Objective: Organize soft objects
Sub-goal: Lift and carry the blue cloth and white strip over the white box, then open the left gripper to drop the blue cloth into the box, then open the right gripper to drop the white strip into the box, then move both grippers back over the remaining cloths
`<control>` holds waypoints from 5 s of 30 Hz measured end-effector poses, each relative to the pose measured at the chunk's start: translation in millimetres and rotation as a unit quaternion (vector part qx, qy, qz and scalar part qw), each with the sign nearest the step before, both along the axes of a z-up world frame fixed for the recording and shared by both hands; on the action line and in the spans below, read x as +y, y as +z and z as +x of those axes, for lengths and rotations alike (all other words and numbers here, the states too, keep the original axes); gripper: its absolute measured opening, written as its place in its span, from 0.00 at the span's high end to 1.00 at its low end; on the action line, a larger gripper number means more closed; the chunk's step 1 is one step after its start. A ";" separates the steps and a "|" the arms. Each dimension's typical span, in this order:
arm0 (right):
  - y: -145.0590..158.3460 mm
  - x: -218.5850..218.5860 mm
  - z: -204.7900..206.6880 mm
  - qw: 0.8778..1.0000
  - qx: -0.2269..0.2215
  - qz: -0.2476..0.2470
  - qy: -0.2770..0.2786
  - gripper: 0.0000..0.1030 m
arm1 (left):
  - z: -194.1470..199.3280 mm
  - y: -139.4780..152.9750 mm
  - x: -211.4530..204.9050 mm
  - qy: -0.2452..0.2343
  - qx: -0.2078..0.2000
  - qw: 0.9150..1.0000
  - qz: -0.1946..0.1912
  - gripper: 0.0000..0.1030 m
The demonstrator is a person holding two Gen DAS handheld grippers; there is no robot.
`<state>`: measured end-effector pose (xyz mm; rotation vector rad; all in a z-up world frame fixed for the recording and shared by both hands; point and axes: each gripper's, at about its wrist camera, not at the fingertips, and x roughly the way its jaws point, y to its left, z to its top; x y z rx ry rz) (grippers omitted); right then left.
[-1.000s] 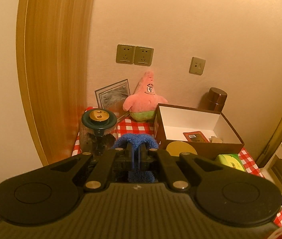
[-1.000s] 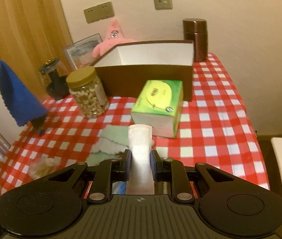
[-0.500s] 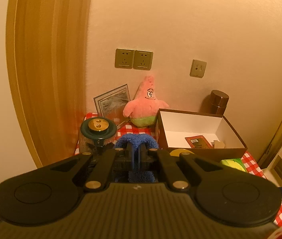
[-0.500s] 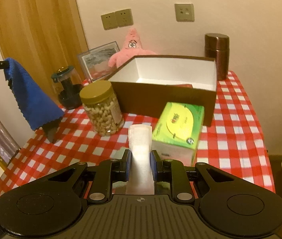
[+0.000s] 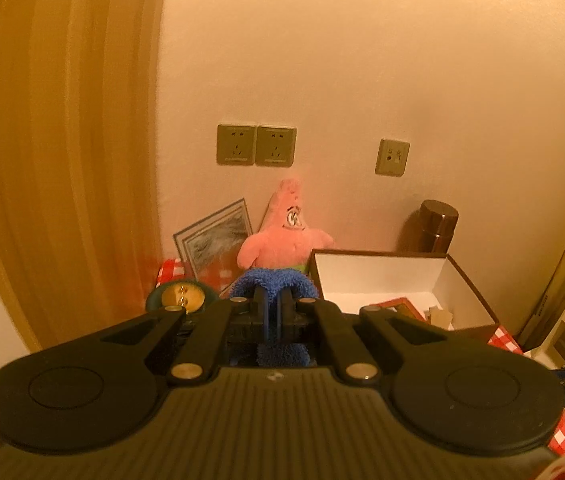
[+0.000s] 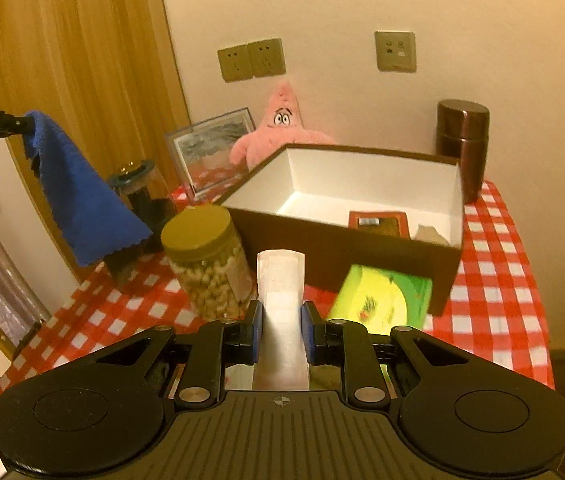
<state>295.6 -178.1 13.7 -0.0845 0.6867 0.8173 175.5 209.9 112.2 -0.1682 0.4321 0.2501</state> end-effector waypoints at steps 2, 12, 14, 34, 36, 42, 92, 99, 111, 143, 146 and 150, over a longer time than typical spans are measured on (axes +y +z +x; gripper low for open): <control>1.8 4.5 9.2 1.000 -0.001 0.005 0.002 0.80 | 8.4 4.6 -0.2 -0.004 -0.005 1.000 0.005 0.97; 15.5 30.2 55.6 1.000 -0.014 0.017 0.011 0.80 | 62.7 36.0 -9.9 -0.022 -0.028 0.999 0.019 0.97; 16.7 34.7 64.5 1.000 -0.016 0.019 0.010 0.80 | 75.1 43.6 -14.0 -0.028 -0.033 0.999 0.018 0.97; 16.0 71.5 161.0 0.999 -0.017 0.028 -0.024 0.80 | 211.2 89.8 -32.8 -0.098 -0.089 0.991 0.003 0.97; 11.1 72.3 168.0 0.999 -0.013 0.026 -0.030 0.80 | 223.7 85.7 -35.4 -0.109 -0.085 0.990 -0.006 0.97; -5.6 73.6 185.8 0.999 0.003 0.017 -0.050 0.80 | 261.1 55.0 -42.4 -0.131 -0.050 0.990 -0.030 0.97; -36.3 115.8 239.3 0.997 0.017 0.024 -0.075 0.33 | 305.7 -109.9 -38.9 -0.149 0.190 0.970 -0.032 0.60; -38.2 97.0 227.0 0.995 0.035 0.002 -0.088 0.33 | 289.0 -104.2 -42.7 -0.150 0.184 0.971 -0.040 0.58; -17.3 61.1 187.0 0.993 0.047 0.014 -0.109 0.31 | 241.0 -74.7 -52.1 -0.137 0.172 0.975 -0.042 0.49; -3.0 -35.2 5.8 0.988 0.070 0.018 -0.133 0.25 | 22.9 -86.7 -84.3 -0.082 0.179 0.978 -0.073 0.48; -14.3 -43.6 -9.4 0.986 0.087 0.008 -0.139 0.25 | 6.3 -98.1 -88.0 -0.076 0.190 0.976 -0.079 0.48; -30.1 -51.1 -27.3 0.983 0.112 -0.005 -0.145 0.25 | -14.5 -112.9 -97.0 -0.068 0.205 0.973 -0.085 0.48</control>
